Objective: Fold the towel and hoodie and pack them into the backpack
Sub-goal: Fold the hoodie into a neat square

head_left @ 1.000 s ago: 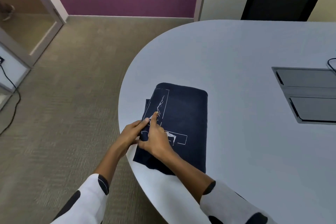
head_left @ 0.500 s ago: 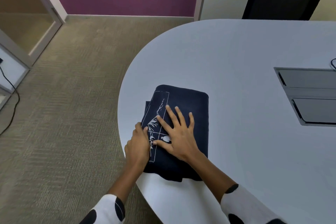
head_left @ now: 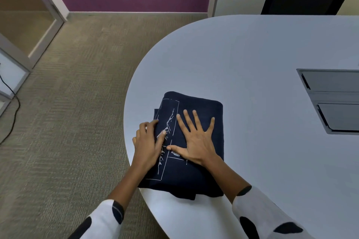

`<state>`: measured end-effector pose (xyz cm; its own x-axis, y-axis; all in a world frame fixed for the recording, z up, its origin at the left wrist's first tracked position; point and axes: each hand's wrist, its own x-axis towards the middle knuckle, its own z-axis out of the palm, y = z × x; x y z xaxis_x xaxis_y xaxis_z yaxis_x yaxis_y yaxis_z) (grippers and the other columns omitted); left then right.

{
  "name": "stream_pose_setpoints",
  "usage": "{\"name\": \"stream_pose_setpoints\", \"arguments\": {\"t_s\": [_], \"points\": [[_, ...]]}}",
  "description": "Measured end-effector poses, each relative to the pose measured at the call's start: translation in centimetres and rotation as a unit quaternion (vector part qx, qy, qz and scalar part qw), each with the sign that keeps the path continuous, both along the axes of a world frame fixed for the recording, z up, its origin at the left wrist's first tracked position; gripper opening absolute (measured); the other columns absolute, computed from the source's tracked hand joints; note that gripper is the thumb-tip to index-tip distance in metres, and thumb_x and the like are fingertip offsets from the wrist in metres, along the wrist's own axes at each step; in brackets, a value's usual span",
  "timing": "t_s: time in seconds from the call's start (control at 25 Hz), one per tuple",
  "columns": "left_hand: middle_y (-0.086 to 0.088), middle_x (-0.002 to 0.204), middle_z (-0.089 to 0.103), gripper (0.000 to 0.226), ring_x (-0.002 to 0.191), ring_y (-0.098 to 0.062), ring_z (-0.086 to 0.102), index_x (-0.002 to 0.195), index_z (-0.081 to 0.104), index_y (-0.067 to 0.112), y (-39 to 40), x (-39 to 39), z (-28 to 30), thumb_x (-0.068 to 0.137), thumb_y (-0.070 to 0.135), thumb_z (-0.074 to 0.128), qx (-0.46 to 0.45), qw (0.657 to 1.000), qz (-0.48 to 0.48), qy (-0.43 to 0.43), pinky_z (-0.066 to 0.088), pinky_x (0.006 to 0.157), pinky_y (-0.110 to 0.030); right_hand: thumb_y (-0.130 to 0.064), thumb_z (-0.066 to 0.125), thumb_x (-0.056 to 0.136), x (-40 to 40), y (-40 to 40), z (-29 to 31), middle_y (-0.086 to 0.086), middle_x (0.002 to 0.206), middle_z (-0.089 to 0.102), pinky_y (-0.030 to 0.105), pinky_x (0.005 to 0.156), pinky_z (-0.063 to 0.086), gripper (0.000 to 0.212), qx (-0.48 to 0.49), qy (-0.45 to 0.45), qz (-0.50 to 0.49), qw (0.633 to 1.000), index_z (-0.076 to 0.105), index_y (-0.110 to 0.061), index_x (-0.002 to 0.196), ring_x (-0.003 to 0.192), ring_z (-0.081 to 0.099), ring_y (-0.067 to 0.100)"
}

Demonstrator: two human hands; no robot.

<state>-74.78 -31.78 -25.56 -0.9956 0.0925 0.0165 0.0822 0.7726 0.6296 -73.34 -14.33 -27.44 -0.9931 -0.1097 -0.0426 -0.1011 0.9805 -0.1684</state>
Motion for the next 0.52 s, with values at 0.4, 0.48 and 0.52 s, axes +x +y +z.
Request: {"name": "stream_pose_setpoints", "arguments": {"t_s": [0.4,0.48,0.52], "points": [[-0.005,0.078,0.071,0.026,0.079,-0.025,0.067,0.080,0.071,0.011,3.2,-6.9,2.4,0.081,0.037,0.071,0.179,0.952,0.210,-0.133,0.053,0.082,-0.040,-0.090,0.024,0.072,0.1,0.4,0.7,-0.004,0.161,-0.006,0.073,0.104,-0.009,0.100,-0.033,0.035,0.016,0.999,-0.003,-0.036,0.151,0.147,-0.011,0.022],[-0.005,0.081,0.069,0.025,0.078,-0.024,0.064,0.088,0.071,0.010,2.2,-6.1,2.5,0.083,0.034,0.070,0.177,0.950,0.250,-0.056,0.051,0.078,-0.037,-0.089,0.027,0.072,0.0,0.3,1.1,-0.004,0.161,-0.008,0.073,0.104,-0.010,0.100,-0.028,0.045,0.043,0.998,-0.002,-0.036,0.151,0.147,-0.012,0.022],[-0.006,0.083,0.068,0.026,0.079,-0.026,0.063,0.091,0.069,0.007,1.4,-5.7,2.4,0.085,0.032,0.068,0.165,0.945,0.278,-0.039,0.049,0.078,-0.037,-0.089,0.028,0.072,0.0,0.1,1.1,-0.003,0.161,-0.008,0.074,0.104,-0.009,0.099,-0.024,0.043,0.057,0.997,-0.001,-0.037,0.151,0.147,-0.013,0.023]]}}
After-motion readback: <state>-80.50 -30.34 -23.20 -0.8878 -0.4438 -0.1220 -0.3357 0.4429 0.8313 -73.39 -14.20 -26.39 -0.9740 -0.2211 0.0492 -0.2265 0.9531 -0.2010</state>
